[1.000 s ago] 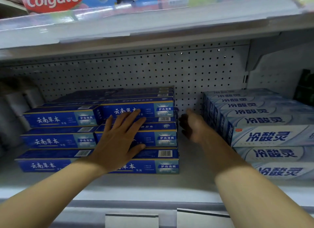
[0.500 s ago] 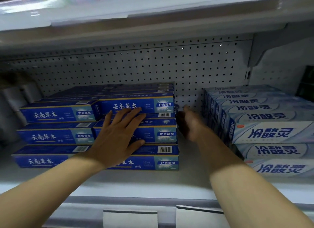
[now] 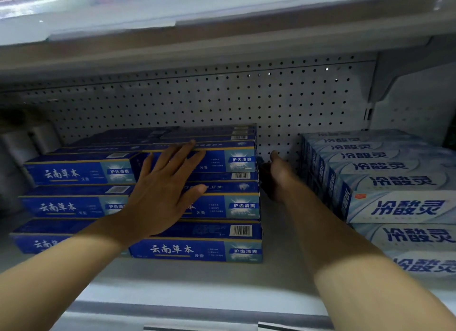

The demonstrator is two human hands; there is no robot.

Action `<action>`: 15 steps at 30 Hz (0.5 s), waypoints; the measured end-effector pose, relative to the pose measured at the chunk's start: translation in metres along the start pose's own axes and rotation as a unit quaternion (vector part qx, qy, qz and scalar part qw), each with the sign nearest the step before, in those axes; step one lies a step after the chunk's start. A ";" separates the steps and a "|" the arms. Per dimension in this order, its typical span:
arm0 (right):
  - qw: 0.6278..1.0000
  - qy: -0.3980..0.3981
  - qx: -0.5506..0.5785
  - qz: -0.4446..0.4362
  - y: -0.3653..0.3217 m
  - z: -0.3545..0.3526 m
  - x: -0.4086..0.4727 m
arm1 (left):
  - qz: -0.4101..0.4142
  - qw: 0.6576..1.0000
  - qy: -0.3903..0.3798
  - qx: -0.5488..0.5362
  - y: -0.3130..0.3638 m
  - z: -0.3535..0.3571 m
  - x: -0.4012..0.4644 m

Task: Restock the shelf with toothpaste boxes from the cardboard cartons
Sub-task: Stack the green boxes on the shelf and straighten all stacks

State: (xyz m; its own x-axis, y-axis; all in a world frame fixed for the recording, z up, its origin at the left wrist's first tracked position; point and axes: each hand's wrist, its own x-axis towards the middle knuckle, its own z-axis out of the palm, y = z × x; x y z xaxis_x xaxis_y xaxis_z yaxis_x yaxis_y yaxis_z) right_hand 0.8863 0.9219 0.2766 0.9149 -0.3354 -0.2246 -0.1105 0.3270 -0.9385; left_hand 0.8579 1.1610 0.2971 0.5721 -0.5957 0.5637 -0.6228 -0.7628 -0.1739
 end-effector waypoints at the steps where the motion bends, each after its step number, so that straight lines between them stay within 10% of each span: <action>1: 1.000 -0.001 0.001 -0.002 0.001 0.001 0.001 | 0.000 1.000 0.001 -0.004 0.000 0.001 0.000; 15: 0.999 0.009 0.044 -0.008 -0.005 -0.002 0.021 | -0.017 1.000 0.019 -0.017 -0.017 0.002 0.004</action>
State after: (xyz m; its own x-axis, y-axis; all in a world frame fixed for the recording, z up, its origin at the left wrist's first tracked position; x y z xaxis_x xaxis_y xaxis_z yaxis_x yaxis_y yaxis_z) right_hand 0.9052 0.9116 0.2759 0.9090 -0.3574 -0.2146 -0.0602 0.3969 -0.9159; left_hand 0.8715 1.1711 0.3007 0.5722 -0.5593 0.5998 -0.6218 -0.7727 -0.1273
